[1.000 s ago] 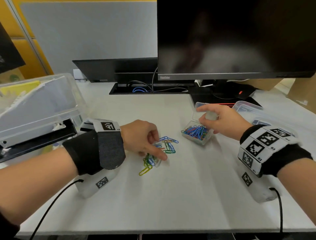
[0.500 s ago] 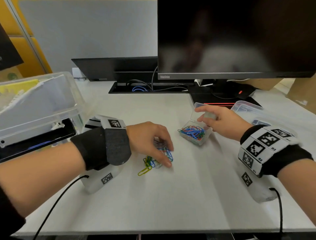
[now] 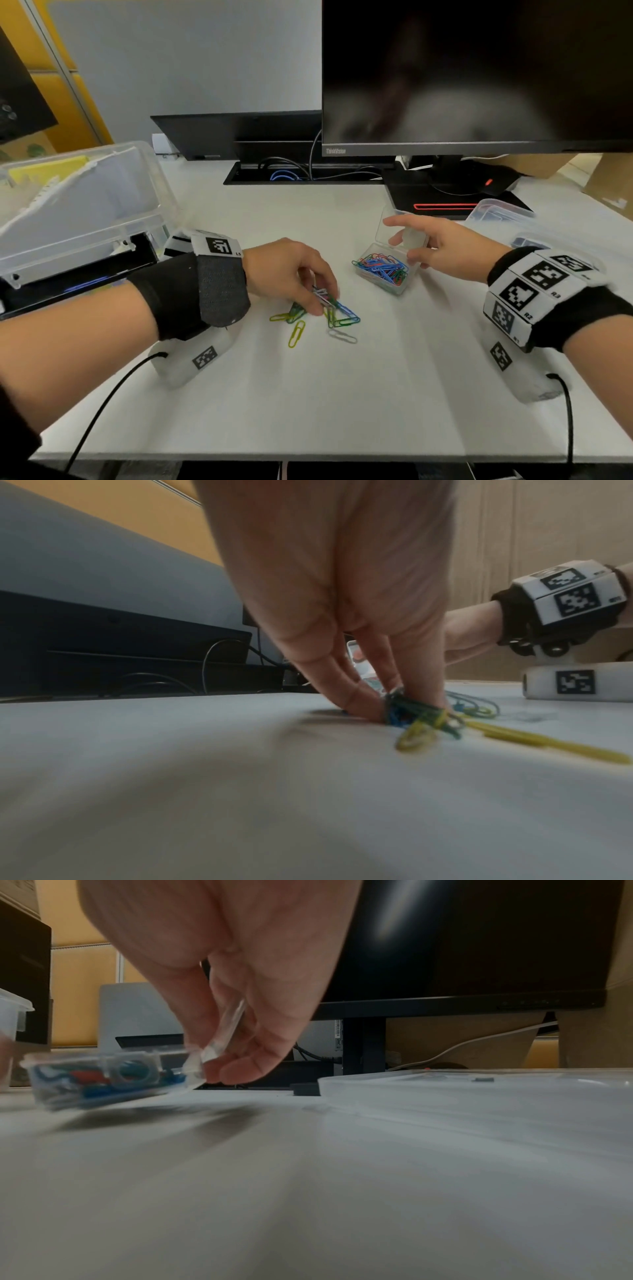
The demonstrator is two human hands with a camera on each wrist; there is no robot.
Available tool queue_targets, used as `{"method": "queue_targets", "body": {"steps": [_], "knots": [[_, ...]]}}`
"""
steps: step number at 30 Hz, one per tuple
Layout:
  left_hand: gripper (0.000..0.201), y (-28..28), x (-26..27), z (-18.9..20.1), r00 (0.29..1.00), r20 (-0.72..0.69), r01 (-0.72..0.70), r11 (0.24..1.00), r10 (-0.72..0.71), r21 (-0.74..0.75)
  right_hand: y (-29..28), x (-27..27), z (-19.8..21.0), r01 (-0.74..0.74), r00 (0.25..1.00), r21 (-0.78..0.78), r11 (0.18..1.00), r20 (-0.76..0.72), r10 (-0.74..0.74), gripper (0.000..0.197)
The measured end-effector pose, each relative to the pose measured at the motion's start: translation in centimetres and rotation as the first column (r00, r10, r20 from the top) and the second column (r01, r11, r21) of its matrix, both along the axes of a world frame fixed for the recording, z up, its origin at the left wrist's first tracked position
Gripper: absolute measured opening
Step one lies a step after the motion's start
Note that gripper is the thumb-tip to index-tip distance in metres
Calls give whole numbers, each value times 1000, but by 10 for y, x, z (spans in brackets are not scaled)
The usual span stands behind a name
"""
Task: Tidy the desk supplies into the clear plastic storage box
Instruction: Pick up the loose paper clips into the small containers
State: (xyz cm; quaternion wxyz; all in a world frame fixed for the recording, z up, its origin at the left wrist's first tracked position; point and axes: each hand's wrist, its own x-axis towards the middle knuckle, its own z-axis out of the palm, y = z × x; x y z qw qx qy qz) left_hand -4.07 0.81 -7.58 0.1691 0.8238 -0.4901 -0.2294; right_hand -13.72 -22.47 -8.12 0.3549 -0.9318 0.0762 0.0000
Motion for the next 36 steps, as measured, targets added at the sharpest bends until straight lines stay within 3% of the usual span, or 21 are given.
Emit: {"method": "queue_targets", "body": {"steps": [8, 16, 21, 26, 31, 36], "knots": [[19, -17, 13, 1, 992, 107, -55, 984, 74, -172, 3, -1, 0, -30, 999, 30, 999, -17, 30, 63], [21, -61, 1, 9, 982, 152, -14, 859, 107, -512, 5, 0, 0, -59, 998, -1, 998, -22, 59, 65], [20, -77, -12, 6, 987, 162, 70, 936, -15, -344, 4, 0, 2, -79, 997, -62, 995, -5, 78, 63], [18, -71, -8, 6, 973, 207, -17, 932, 99, -361, 3, 1, 1, -69, 998, -76, 995, -7, 69, 65], [19, -71, -12, 4, 969, 247, 51, 975, 3, -214, 3, 0, 1, -69, 997, -71, 995, -18, 68, 65], [24, -69, -17, 3, 973, 226, 109, 946, -39, -306, 4, -2, 4, -42, 999, -62, 997, -3, 41, 61]]}}
